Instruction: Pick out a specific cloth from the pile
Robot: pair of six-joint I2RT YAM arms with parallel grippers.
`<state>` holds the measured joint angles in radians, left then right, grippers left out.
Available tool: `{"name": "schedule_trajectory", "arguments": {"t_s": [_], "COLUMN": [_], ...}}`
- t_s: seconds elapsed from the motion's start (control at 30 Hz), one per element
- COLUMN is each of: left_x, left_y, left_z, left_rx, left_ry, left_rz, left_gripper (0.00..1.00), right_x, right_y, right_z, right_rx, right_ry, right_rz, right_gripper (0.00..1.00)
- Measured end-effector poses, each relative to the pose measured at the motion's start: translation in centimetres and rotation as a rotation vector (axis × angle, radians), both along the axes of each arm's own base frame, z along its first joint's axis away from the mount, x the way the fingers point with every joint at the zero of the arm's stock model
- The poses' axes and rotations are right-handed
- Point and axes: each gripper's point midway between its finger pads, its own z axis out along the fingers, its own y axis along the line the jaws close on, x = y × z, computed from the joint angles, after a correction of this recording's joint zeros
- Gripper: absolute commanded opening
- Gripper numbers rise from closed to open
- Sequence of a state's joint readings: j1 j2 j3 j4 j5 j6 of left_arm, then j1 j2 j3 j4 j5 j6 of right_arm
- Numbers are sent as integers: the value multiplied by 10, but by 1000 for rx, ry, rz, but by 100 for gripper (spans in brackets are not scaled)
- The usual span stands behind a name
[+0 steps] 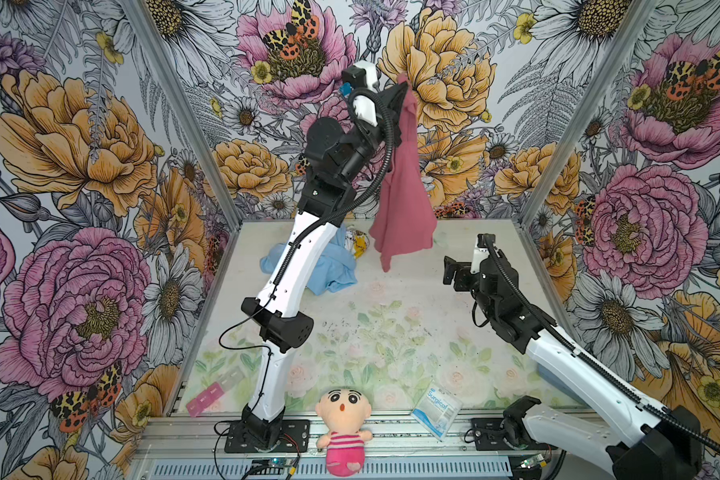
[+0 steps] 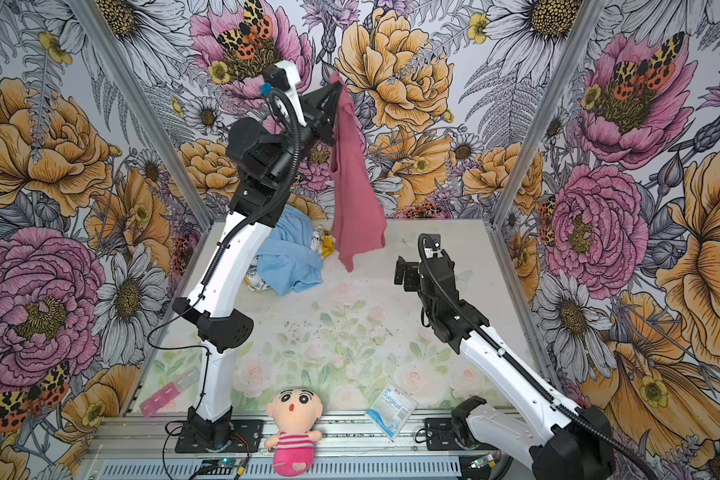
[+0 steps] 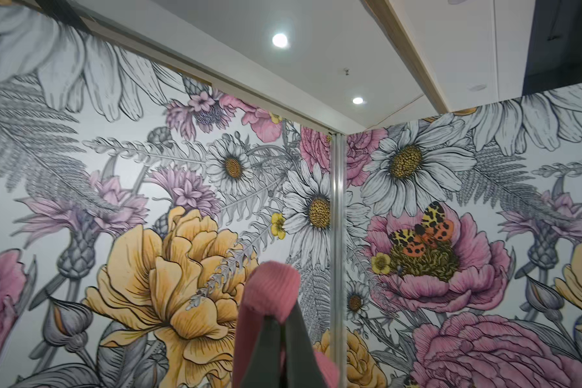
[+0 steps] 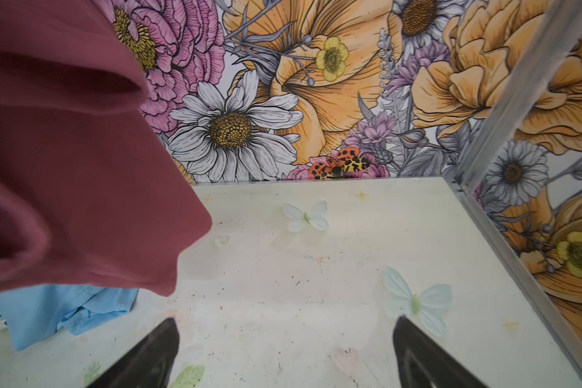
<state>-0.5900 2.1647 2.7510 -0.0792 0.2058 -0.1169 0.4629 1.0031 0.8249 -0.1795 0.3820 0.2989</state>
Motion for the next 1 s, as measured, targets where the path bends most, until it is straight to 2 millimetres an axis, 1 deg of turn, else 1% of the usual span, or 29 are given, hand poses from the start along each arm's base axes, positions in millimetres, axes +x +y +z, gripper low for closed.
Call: {"name": "schedule_trajectory", "arguments": {"t_s": [0.07, 0.1, 0.13, 0.2, 0.23, 0.3, 0.33, 0.4, 0.47, 0.5, 0.53, 0.6, 0.63, 0.67, 0.7, 0.73, 0.77, 0.8, 0.87, 0.93, 1.0], "left_x": [3, 4, 5, 7, 7, 5, 4, 5, 6, 5, 3, -5, -11, -18, -27, -36, -47, -58, -79, -97, -116], "left_y": [-32, -50, -63, -91, -101, -118, -123, -129, -127, -124, -119, -99, -89, -75, -60, -45, -29, -13, 13, 32, 46], "left_z": [-31, -52, -71, -120, -143, -191, -208, -254, -299, -323, -342, -379, -388, -393, -394, -391, -383, -372, -354, -341, -339], "left_rx": [57, 101, 143, 248, 296, 403, 436, 519, 588, 628, 662, 743, 768, 792, 810, 818, 818, 810, 788, 764, 752], "left_ry": [56, 89, 116, 198, 241, 314, 346, 426, 511, 562, 599, 685, 709, 731, 741, 745, 742, 730, 698, 670, 664], "left_rz": [-79, -123, -156, -225, -256, -331, -358, -397, -401, -394, -375, -315, -291, -258, -227, -201, -174, -149, -116, -93, -83], "left_gripper": [0, 0, 0, 0, 5, 29, 42, 68, 96, 99, 99, 99, 99, 99, 99, 99, 99, 99, 99, 99, 99], "right_x": [-11, -16, -21, -33, -36, -43, -44, -43, -37, -33, -28, -12, -5, 4, 13, 20, 29, 38, 53, 66, 76], "right_y": [-14, -21, -28, -42, -47, -57, -59, -61, -60, -58, -55, -48, -44, -41, -37, -35, -32, -31, -31, -33, -33], "right_z": [4, 8, 11, 22, 25, 33, 34, 33, 22, 15, 7, -12, -20, -30, -39, -45, -54, -62, -77, -95, -114], "right_rx": [-3, -6, -8, -11, -12, -12, -13, -15, -29, -36, -45, -65, -73, -80, -83, -86, -84, -77, -59, -41, -27], "right_ry": [-16, -27, -37, -68, -79, -101, -103, -100, -62, -38, -9, 69, 101, 141, 175, 201, 233, 261, 312, 365, 416], "right_rz": [-34, -52, -68, -105, -118, -141, -146, -155, -151, -148, -139, -118, -110, -102, -95, -92, -90, -89, -95, -103, -103], "right_gripper": [100, 99, 100, 100, 100, 99, 100, 100, 100, 99, 99, 99, 99, 99, 98, 98, 98, 97, 94, 91, 88]}}
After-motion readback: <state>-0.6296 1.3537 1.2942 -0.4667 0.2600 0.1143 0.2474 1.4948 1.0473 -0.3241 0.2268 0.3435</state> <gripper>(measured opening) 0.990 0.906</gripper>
